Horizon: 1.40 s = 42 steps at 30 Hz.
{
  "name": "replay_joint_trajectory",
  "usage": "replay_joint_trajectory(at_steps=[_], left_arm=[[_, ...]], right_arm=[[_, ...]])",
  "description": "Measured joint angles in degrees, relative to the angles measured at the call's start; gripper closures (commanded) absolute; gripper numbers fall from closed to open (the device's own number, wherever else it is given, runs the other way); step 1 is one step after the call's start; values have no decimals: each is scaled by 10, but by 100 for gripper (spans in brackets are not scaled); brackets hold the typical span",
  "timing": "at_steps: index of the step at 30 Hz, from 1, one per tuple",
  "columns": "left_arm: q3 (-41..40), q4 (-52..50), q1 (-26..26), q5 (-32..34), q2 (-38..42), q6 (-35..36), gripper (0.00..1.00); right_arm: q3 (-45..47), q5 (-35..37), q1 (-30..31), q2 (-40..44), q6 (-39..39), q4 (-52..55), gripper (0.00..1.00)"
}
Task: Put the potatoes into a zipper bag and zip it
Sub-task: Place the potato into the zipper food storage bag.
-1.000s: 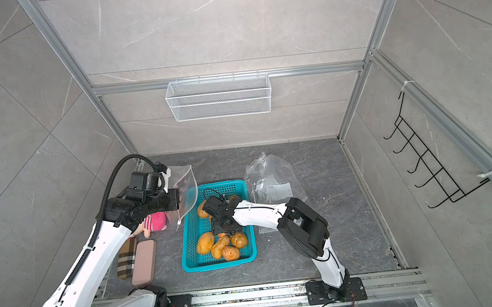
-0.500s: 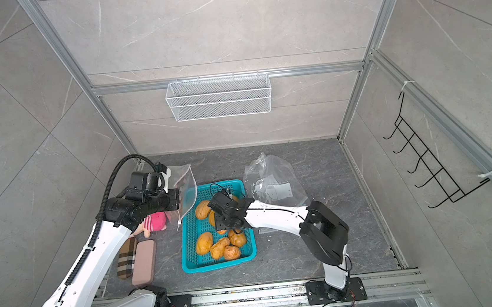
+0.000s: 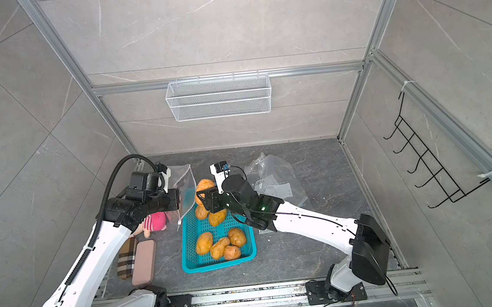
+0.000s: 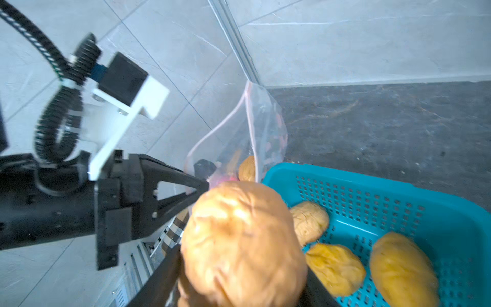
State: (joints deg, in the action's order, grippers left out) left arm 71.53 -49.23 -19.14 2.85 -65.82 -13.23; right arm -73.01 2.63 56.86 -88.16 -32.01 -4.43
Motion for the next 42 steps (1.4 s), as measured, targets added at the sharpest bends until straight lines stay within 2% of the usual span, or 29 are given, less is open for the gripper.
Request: replay_joint_trajectory(at_steps=[4, 7, 19, 27, 29, 37, 42], left_arm=[[0, 0, 0, 0, 0, 0, 100], [0, 0, 0, 0, 0, 0, 100], [0, 0, 0, 0, 0, 0, 100], [0, 0, 0, 0, 2, 0, 100], [0, 0, 0, 0, 2, 0, 100], [0, 0, 0, 0, 2, 0, 100], [0, 0, 0, 0, 2, 0, 100]], right_arm=[[-31, -31, 3, -45, 1, -46, 45], [-61, -50, 5, -85, 1, -59, 45], [-87, -24, 5, -149, 10, -50, 44], [-146, 18, 5, -183, 19, 4, 28], [-151, 29, 5, -184, 19, 14, 25], [-148, 41, 5, -179, 22, 43, 25], [-94, 56, 5, -119, 33, 55, 25]])
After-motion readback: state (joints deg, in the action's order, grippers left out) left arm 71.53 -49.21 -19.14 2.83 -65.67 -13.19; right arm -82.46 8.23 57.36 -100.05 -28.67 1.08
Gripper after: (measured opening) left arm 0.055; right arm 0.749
